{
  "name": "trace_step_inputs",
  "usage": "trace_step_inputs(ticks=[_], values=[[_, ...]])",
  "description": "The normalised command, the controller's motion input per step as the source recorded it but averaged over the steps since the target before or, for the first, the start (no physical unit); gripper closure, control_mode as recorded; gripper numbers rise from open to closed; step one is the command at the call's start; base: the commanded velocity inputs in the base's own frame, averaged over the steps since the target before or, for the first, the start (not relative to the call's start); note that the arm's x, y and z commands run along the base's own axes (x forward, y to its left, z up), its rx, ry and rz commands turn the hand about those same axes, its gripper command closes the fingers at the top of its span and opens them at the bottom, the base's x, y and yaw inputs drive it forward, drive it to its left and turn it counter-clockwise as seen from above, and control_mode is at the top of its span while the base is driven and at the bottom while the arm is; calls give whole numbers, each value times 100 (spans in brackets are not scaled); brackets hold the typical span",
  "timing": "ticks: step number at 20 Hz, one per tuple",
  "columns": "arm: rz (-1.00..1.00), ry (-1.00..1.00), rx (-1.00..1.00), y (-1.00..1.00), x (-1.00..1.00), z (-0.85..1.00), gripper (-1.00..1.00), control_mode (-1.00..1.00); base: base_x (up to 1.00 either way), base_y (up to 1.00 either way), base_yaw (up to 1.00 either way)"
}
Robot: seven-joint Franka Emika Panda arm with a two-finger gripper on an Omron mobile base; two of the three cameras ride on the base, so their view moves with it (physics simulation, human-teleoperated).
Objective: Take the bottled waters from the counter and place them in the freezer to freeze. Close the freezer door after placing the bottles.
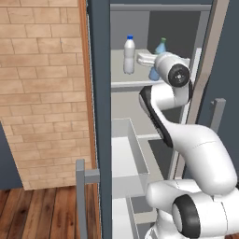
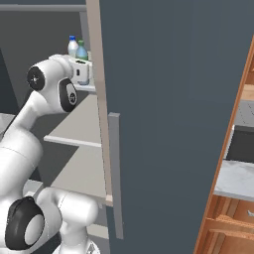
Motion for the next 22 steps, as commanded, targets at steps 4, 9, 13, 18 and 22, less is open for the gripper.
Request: trace_step_inputs(ticks=[4, 9, 13, 18, 22], values=[[9, 0, -5, 0, 4, -2, 100, -100, 0, 0, 0], [2, 0, -2, -2, 8, 0, 100, -100, 0, 0, 0], [0, 0, -3, -4, 22, 0, 100, -100, 0, 0, 0], [0, 0, -7, 0, 25, -3, 100, -100, 0, 0, 0], [0, 1, -6, 0, 29, -4, 100, -100, 0, 0, 0]])
